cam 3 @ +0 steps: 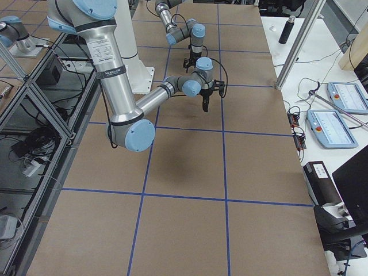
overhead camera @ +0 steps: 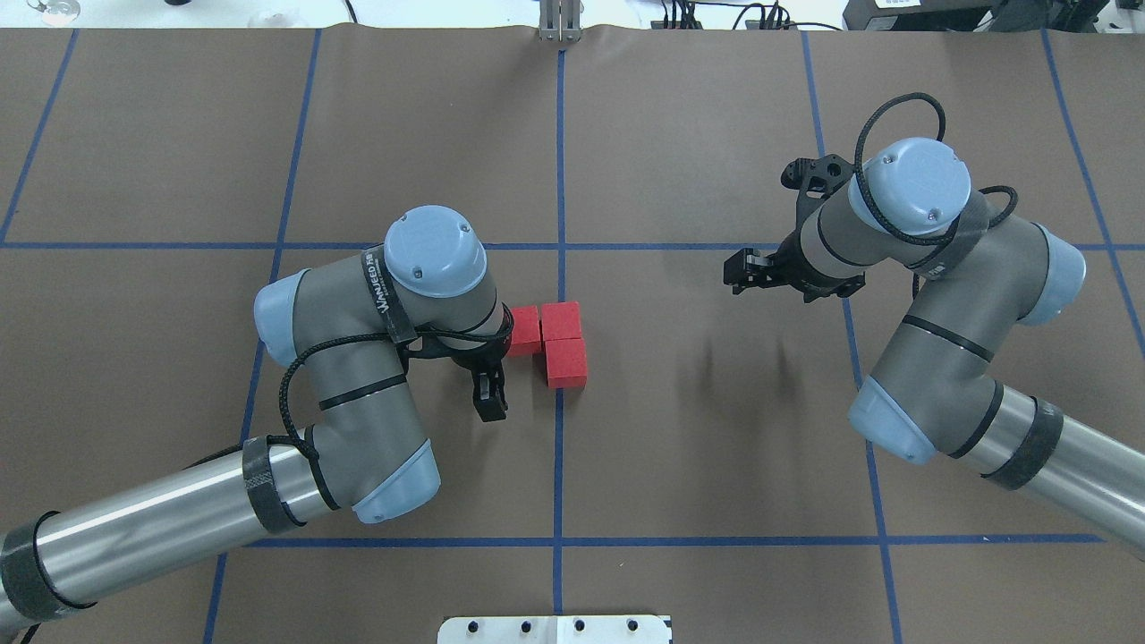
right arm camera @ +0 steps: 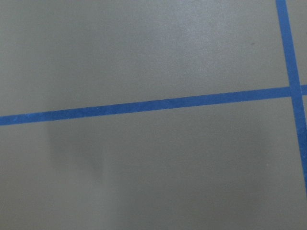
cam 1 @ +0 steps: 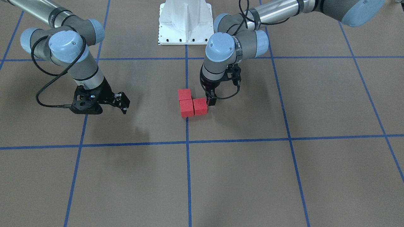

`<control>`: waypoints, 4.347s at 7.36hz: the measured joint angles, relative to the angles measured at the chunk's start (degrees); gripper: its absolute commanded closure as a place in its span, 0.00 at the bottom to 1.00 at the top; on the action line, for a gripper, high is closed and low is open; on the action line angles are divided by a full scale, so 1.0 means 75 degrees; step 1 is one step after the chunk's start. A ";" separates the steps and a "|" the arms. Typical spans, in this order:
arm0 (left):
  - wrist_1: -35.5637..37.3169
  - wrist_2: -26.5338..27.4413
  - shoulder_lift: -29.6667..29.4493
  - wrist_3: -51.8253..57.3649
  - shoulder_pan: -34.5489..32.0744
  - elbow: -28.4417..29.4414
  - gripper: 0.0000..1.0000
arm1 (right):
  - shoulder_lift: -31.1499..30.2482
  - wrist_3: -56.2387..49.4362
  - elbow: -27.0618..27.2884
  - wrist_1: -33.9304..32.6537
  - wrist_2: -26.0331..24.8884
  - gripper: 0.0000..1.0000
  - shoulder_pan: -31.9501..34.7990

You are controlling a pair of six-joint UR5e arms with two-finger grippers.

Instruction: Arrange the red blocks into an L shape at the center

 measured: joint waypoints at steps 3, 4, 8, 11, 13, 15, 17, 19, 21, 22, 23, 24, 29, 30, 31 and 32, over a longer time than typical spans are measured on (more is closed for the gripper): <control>0.0000 0.0000 -0.0012 0.0000 0.0022 -0.0003 0.00 | 0.0001 0.0000 0.0000 0.0004 -0.0003 0.00 0.0000; 0.0000 0.0000 -0.0017 0.0000 0.0024 -0.0002 0.00 | 0.0002 0.0002 0.0000 0.0003 -0.0005 0.00 0.0000; 0.0000 0.0000 -0.0026 0.0005 0.0026 -0.0005 0.00 | 0.0005 0.0007 0.0000 -0.0001 -0.0011 0.00 0.0000; 0.0000 0.0000 -0.0026 0.0058 0.0026 0.0011 0.00 | 0.0013 0.0001 0.0000 0.0000 -0.0012 0.00 0.0000; -0.0002 0.0007 -0.0026 0.0069 0.0022 0.0009 0.00 | 0.0013 0.0000 0.0000 0.0000 -0.0012 0.00 0.0000; -0.0010 0.0011 -0.0034 0.0070 0.0023 0.0005 0.00 | 0.0013 0.0000 0.0000 -0.0001 -0.0012 0.00 0.0000; -0.0012 0.0012 -0.0035 0.0078 0.0025 0.0005 0.00 | 0.0013 0.0007 0.0000 0.0000 -0.0012 0.01 0.0000; -0.0012 0.0017 -0.0013 0.0094 0.0013 -0.0005 0.00 | 0.0013 0.0004 0.0000 0.0000 -0.0012 0.00 0.0000; -0.0007 0.0007 0.0089 0.0116 -0.0022 -0.0139 0.00 | 0.0006 -0.0002 0.0000 0.0000 -0.0010 0.00 0.0006; -0.0007 -0.0006 0.0337 0.0202 -0.0042 -0.0439 0.00 | 0.0004 -0.0016 0.0001 0.0000 0.0016 0.00 0.0049; -0.0003 -0.0013 0.0774 0.0542 -0.0090 -0.0977 0.00 | -0.0008 -0.0077 0.0006 -0.0003 0.0112 0.00 0.0171; -0.0002 -0.0013 0.1299 0.1160 -0.0194 -0.1588 0.00 | -0.0051 -0.0248 0.0010 -0.0008 0.0313 0.00 0.0377; -0.0097 -0.0770 0.4393 0.7415 -0.2101 -0.3830 0.00 | -0.1123 -0.2987 0.0007 -0.0086 0.1845 0.00 0.2507; -0.0102 -0.1178 0.4796 0.8959 -0.2822 -0.3840 0.00 | -0.1491 -0.3821 -0.0003 -0.0106 0.2018 0.00 0.2981; -0.0104 -0.1484 0.5143 1.0521 -0.3527 -0.3767 0.00 | -0.1819 -0.4569 -0.0026 -0.0113 0.2100 0.00 0.3389; -0.0105 -0.1776 0.5402 1.2096 -0.4214 -0.3574 0.00 | -0.2063 -0.5214 -0.0100 -0.0119 0.2190 0.00 0.3776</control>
